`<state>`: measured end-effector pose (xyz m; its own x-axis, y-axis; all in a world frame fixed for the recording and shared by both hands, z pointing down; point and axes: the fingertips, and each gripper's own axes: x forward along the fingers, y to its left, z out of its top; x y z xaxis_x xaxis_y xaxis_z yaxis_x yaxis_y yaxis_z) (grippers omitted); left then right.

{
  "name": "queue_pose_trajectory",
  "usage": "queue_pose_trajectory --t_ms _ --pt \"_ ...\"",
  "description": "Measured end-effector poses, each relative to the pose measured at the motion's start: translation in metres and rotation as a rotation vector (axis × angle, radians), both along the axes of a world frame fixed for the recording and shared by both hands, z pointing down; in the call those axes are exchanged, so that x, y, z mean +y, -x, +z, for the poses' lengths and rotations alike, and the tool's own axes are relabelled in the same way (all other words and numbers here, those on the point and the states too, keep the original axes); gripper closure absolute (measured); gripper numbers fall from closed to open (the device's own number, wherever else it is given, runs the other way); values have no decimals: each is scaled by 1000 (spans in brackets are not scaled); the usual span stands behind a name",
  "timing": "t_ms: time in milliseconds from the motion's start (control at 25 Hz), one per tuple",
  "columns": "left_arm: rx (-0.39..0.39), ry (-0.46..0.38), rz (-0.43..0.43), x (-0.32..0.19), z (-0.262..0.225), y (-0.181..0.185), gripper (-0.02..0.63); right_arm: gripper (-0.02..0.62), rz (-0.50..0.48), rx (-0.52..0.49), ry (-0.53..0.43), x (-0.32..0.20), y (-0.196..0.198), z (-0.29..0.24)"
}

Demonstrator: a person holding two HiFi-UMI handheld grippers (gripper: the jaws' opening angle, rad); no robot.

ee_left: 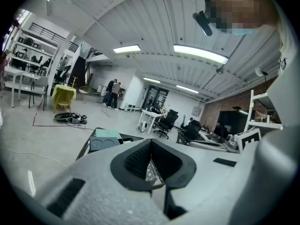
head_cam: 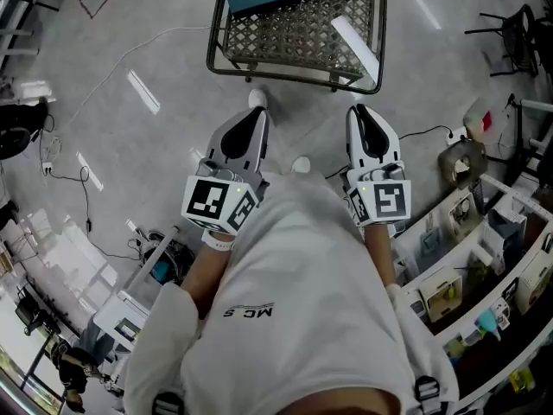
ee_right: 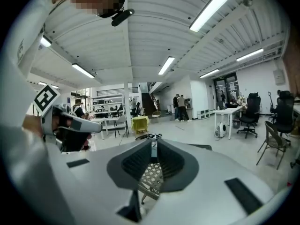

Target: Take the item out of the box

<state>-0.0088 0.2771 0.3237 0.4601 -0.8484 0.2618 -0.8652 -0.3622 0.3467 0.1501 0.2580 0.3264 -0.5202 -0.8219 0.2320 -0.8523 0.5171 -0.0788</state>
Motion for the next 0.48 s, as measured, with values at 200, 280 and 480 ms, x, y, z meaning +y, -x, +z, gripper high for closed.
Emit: queue_pose_trajectory --t_ms 200,280,480 --pt "15 -8 66 -90 -4 34 580 563 60 48 28 -77 30 -1" --pt "15 -11 117 -116 -8 38 580 563 99 78 39 -104 33 -1" --pt "-1 14 190 -174 -4 49 580 563 168 100 49 -169 42 -2"
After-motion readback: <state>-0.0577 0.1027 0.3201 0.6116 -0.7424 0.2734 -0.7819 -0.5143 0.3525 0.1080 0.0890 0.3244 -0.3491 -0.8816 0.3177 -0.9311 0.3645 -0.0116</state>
